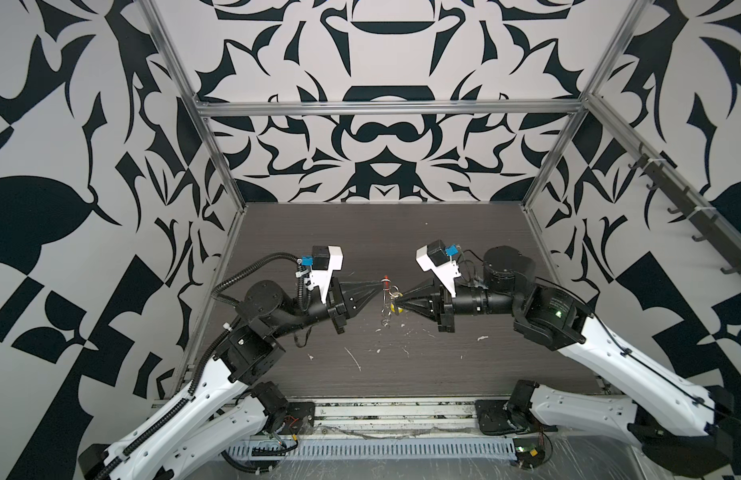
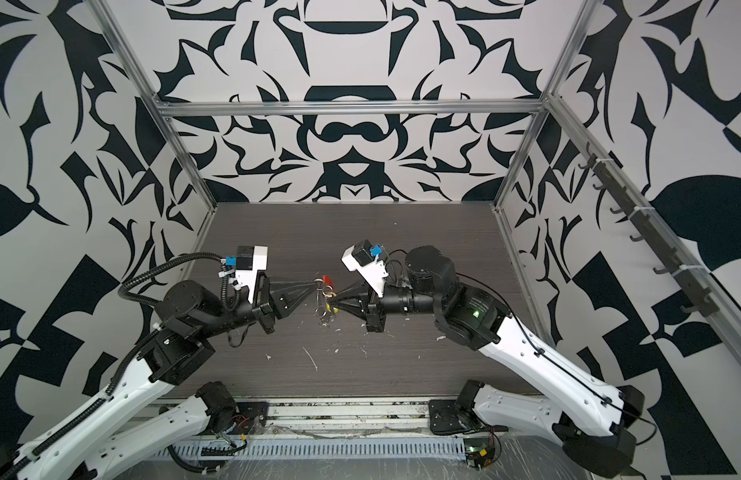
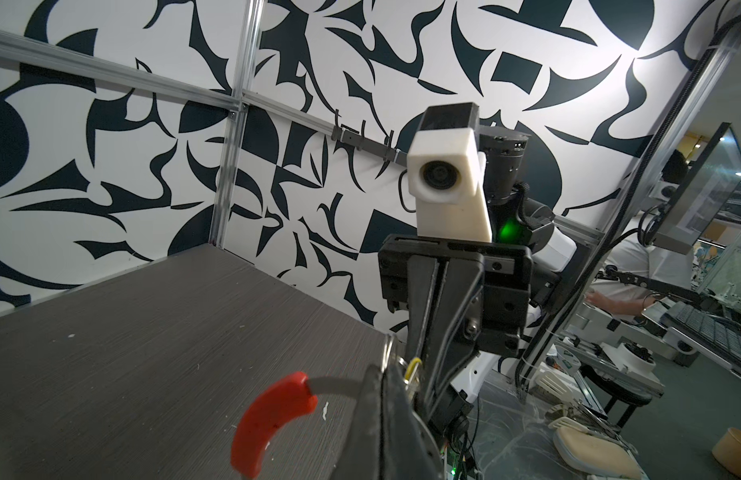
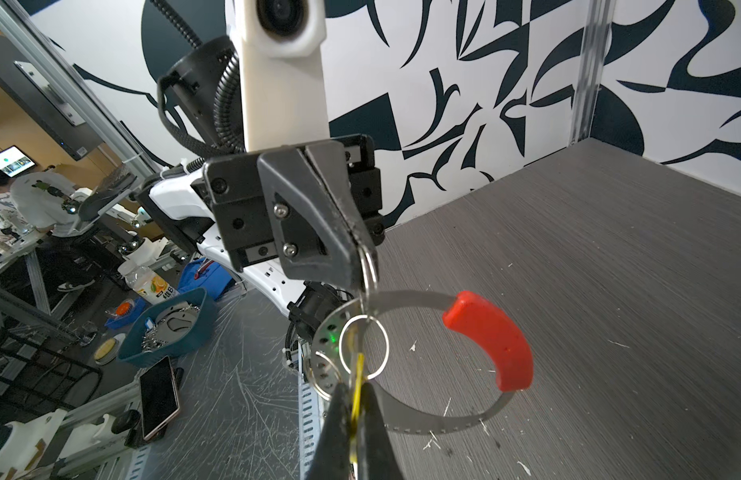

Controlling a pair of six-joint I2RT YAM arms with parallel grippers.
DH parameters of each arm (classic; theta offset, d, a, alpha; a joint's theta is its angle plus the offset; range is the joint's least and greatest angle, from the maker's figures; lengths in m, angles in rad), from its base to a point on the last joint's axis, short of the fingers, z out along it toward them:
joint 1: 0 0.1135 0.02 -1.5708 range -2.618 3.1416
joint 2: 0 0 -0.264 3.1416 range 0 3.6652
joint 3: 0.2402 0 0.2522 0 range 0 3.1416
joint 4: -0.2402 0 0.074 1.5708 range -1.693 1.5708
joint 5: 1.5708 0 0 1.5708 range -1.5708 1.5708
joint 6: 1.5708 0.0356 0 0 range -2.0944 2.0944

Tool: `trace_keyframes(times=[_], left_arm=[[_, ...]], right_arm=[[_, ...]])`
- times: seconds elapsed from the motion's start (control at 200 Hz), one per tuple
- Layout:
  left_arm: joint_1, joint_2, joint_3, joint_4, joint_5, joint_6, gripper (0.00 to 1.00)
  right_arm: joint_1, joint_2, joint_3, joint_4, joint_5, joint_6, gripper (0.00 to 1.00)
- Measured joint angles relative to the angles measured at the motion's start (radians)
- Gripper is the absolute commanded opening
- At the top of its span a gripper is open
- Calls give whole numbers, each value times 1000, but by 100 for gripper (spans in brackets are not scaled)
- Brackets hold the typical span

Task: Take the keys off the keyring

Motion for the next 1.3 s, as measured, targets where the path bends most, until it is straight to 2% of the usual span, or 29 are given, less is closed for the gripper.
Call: trace_keyframes(times=[0.37,0.68,1.045,1.3], left_arm=[[-2,-21,0,-22,-9,38,0],[-2,-27,0,-87,-8,43,0],[-8,-24,17,-118,17,40,0],[-7,21,57,-126,51,6,0]], right_arm=[[-6,2,-14,35,-15,37,0],[-35,1,3,-18,-12,19,0],[-48,26,93,-135,-7,-63,0],[-50,56,200,-252,41,-173,0]])
